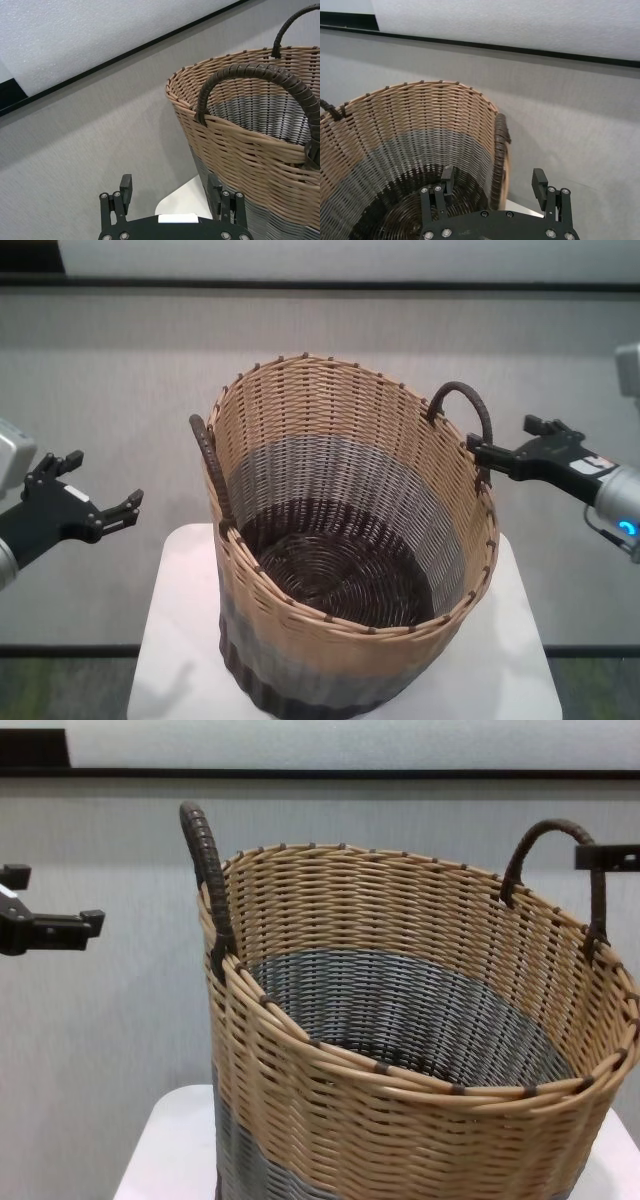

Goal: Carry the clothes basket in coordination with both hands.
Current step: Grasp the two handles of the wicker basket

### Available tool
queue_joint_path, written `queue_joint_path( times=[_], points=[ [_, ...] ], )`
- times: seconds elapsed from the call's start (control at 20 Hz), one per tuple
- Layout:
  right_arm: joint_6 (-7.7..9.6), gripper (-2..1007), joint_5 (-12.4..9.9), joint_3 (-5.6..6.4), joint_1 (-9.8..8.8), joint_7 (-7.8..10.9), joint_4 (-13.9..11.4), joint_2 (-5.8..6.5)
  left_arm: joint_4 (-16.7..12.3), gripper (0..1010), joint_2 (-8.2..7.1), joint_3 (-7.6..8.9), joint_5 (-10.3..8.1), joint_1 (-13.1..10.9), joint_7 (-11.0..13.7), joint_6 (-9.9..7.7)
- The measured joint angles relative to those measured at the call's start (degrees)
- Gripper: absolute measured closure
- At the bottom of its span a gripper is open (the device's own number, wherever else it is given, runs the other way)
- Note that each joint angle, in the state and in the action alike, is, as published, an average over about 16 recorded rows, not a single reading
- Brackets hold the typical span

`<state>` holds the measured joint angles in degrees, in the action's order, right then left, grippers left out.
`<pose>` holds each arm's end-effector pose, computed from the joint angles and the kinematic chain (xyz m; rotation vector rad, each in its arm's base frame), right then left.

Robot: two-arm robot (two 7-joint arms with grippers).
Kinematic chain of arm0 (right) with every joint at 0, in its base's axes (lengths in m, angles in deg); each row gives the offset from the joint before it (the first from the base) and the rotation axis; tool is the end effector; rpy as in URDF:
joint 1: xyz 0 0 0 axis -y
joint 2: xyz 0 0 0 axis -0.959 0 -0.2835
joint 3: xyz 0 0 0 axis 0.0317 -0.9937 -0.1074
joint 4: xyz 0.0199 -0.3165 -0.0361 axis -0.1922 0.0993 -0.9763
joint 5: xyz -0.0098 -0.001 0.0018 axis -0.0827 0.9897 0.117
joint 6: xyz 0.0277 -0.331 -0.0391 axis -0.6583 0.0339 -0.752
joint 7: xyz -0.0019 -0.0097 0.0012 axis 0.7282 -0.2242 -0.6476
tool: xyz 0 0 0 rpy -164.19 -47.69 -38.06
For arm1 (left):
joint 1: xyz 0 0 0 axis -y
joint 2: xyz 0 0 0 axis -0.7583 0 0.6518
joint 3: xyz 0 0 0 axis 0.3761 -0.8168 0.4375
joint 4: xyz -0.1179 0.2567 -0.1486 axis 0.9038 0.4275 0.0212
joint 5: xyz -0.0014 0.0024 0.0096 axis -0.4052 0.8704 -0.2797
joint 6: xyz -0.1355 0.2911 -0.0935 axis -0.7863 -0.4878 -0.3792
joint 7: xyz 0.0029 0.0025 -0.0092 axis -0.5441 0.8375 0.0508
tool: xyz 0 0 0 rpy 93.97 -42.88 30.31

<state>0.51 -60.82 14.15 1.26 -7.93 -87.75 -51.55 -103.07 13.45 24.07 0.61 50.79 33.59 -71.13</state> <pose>0.4256 -0.1032 -0.2020 -0.1879 0.0884 -1.1142 0.3851 0.1213 -0.2412 0.2817 -0.2591 1.0644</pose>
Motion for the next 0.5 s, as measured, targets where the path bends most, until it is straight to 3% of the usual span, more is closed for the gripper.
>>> queue_joint_path(
  times=[0.5],
  points=[
    [-0.76,3,2.98,-2.76,4.44,0.61,5.05,-3.28,0.01,11,-0.04,-0.1,-0.07,0.04,0.12,0.0]
  ],
)
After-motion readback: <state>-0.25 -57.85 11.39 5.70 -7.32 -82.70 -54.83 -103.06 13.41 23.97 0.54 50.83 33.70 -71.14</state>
